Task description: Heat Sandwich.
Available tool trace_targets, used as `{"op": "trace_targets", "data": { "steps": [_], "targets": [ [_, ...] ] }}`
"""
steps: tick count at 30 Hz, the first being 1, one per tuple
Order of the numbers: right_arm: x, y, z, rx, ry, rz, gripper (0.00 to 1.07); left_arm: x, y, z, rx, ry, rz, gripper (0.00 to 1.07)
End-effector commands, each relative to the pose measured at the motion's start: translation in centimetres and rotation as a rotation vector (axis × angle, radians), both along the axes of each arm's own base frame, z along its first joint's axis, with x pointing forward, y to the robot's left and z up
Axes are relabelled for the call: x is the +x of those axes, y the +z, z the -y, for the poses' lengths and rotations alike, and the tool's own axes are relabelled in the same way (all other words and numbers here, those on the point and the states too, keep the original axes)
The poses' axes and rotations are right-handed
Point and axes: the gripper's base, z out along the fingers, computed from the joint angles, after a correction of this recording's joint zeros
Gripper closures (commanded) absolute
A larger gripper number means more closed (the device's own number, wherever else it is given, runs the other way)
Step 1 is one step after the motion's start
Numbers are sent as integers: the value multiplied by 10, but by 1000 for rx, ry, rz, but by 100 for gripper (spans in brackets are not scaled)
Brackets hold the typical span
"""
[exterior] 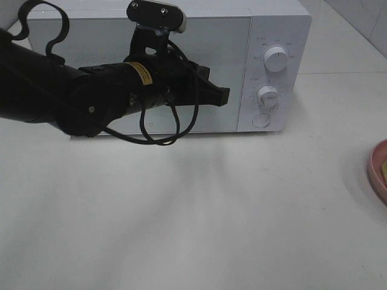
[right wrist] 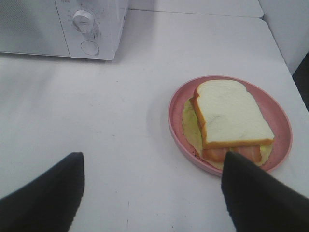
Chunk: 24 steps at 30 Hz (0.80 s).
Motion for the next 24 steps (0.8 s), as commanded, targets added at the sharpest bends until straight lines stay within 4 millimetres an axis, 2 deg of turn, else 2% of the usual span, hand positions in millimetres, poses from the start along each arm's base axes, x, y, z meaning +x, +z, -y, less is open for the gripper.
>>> {"op": "trace_targets", "data": {
  "steps": [1, 4, 5, 6, 7, 9, 10, 11, 12, 13, 14, 21, 24],
  "targets": [
    [-3, 0, 0, -1, -5, 33, 31, -23, 7, -5, -6, -29, -4, 106],
    [-3, 0, 0, -1, -5, 33, 31, -39, 6, -11, 37, -60, -35, 106],
    [-3, 0, 0, -1, -5, 33, 31, -48, 6, -16, 72, -70, -82, 102],
    [-3, 0, 0, -1, -5, 33, 31, -48, 6, -16, 72, -70, -82, 102],
    [-3, 0, 0, -1, -5, 33, 31, -51, 8, -19, 84, -72, -99, 95],
    [-3, 0, 0, -1, -5, 33, 31, -58, 9, -24, 115, -79, -133, 73],
    [-3, 0, 0, -1, -5, 33, 31, -58, 9, -24, 115, -79, -133, 73],
    [-3, 0, 0, -1, -5, 33, 31, -63, 11, -29, 148, -85, -174, 33],
    [-3, 0, 0, -1, -5, 33, 31, -65, 13, -30, 164, -89, -191, 12],
    [-3, 0, 0, -1, -5, 33, 31, -66, 14, -33, 176, -87, -210, 2],
    [-3, 0, 0, -1, -5, 33, 31, -69, 18, -36, 194, -90, -231, 5],
    [-3, 0, 0, -1, -5, 33, 31, -85, 23, -51, 323, -115, -361, 7],
    [-3, 0, 0, -1, -5, 33, 31, -86, 33, -67, 356, -90, -404, 7]
  ]
}}
